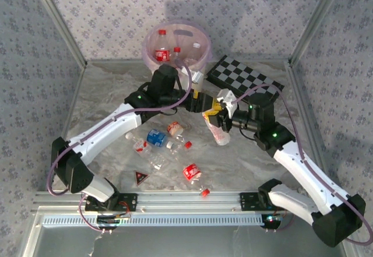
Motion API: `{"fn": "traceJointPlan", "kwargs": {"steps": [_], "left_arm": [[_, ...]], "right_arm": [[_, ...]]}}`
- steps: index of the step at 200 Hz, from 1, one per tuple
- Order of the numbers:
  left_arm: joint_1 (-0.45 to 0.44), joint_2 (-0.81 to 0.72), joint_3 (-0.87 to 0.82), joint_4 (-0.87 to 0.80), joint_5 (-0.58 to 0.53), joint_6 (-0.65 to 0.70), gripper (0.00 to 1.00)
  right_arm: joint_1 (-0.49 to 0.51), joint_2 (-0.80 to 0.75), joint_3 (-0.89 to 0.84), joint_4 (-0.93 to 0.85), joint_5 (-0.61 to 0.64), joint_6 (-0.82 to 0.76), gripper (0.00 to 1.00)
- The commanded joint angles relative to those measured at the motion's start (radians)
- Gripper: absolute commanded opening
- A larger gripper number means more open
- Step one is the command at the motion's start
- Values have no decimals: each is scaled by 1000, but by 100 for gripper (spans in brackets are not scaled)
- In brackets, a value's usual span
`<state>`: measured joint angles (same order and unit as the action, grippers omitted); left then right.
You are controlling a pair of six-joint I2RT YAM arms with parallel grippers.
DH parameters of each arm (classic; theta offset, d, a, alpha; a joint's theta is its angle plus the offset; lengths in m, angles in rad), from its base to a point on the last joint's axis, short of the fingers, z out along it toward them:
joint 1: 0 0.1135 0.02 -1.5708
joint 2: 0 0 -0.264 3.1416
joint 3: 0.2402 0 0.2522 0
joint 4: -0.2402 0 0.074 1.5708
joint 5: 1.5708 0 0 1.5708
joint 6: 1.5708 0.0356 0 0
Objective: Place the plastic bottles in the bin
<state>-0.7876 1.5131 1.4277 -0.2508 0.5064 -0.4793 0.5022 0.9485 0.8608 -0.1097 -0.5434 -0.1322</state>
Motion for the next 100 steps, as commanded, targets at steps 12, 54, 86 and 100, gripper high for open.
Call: {"fn": "traceJointPlan", "kwargs": {"steps": [12, 54, 86, 100], "left_arm": [[-11, 13, 36, 20, 11, 8, 52], [-12, 16, 43, 12, -19, 2, 30], [-10, 16, 46, 11, -42, 5, 19], [-8, 19, 58, 4, -48, 11, 16]], "right_arm": [[6, -14, 16, 73, 29, 28, 21], [7, -10, -4, 111, 61, 48, 21], [6, -8, -6, 105, 70, 42, 22], [6, -8, -1, 89, 77, 36, 27]]}}
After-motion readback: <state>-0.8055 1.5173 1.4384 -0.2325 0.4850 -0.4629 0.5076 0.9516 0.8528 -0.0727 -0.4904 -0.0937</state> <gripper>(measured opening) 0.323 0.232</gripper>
